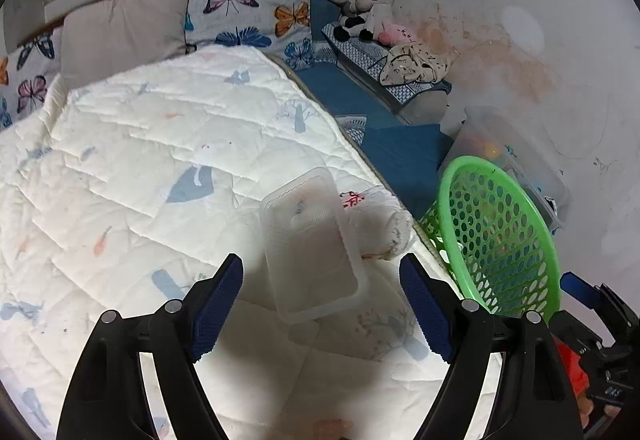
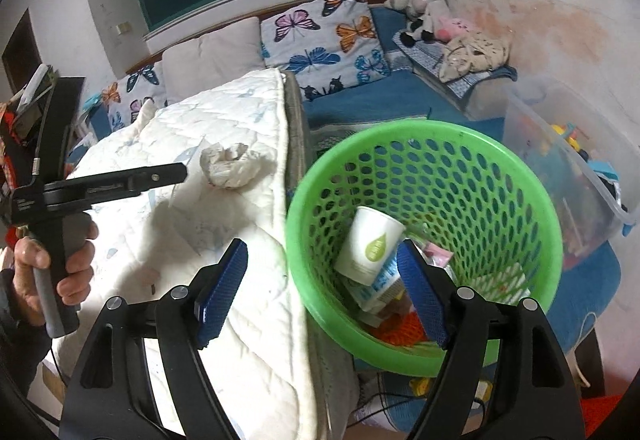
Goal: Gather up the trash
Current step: 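Grasp the clear plastic box with the left gripper while the right approaches the crumpled paper, then grasp the crumpled white-and-red paper with the right gripper and lift it while the left holds the box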
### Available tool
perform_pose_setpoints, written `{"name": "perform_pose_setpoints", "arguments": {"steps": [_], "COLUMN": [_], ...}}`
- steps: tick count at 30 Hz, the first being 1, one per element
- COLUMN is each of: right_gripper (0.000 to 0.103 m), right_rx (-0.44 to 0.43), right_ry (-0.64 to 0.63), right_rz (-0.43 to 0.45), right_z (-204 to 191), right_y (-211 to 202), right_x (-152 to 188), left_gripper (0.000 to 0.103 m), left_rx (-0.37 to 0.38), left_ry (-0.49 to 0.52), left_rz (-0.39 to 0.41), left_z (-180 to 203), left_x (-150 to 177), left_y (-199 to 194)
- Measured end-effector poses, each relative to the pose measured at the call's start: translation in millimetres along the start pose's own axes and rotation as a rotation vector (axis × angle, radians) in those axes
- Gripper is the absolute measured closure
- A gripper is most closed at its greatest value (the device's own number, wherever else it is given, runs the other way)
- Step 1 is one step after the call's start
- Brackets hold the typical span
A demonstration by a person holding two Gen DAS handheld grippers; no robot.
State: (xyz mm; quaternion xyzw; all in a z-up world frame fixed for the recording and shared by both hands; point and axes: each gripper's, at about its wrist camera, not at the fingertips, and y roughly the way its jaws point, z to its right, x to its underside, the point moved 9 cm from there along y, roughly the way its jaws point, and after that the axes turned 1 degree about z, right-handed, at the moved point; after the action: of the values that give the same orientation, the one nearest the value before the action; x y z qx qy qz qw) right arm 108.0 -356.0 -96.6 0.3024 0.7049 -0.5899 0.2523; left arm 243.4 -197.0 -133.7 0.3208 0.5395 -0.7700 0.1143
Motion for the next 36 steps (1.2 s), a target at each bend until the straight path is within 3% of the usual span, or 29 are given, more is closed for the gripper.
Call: {"name": "perform_pose_setpoints", "arguments": {"steps": [11,16,19,26,36], "right_gripper": [0.026,0.026,0.026,0.026,0.027], "right_rx": [-0.032,-0.048,-0.069,-0.134,-0.172], "right_ry": [-0.043,-0.075,-0.078,-0.071,-0.104], "right_rz": [-0.026,-0.039,-0.054,-0.096,-0.112], "right_z": [-18,-28,-33,-49,-81], "right_y": [16,26,34,58,90], "right_x": [-6,-10,-12,-19,-28], "left_gripper": [0.027,0.041,0.043,0.047,0.047], "left_rx": [0.107,0.16,0.167,0.125,-0.047], "left_ry": [-0.065,-0.079,-0.066,-0.027,0.001], "left_rz": [-0.067,-0.074,-0.061,0.002,0.145], "left_z": [-8,-7,-7,-14,-42], "left_x": [4,6,6,1,-4], "left_y": [27,30,26,5,-37]}}
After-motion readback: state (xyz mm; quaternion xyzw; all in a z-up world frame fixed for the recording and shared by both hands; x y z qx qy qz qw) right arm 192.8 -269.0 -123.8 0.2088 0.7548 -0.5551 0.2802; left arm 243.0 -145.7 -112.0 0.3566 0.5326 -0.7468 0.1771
